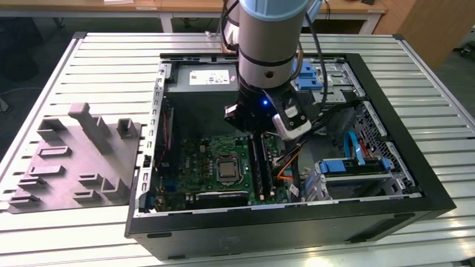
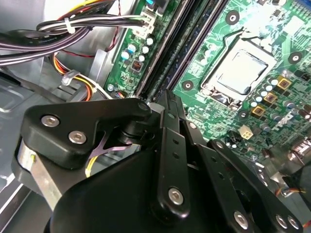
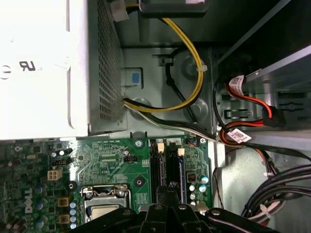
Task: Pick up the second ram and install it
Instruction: 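Press down the second ram until it locks into place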
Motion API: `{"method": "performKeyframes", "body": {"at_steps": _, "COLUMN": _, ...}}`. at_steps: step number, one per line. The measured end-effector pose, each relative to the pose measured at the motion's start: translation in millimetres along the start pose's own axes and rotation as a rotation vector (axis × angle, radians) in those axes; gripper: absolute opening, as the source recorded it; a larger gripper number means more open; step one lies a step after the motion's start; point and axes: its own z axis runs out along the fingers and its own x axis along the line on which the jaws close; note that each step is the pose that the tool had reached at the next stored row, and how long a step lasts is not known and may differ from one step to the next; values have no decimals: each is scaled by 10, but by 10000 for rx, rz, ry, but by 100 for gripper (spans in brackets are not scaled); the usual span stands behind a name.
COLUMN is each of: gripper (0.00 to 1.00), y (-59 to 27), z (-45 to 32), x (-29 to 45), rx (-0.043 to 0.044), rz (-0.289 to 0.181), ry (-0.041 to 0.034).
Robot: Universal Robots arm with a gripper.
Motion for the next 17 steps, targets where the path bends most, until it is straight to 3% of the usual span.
{"method": "performKeyframes", "body": {"at_steps": 9, "gripper": 10, "y": 41, "z": 34, "x": 4, "rx": -2, "rz": 1, "ry": 0}}
{"method": "performKeyframes", "body": {"at_steps": 17, "gripper": 10, "y": 100, "z": 113, "x": 9, "rx": -1, "rz": 0, "ry": 0}}
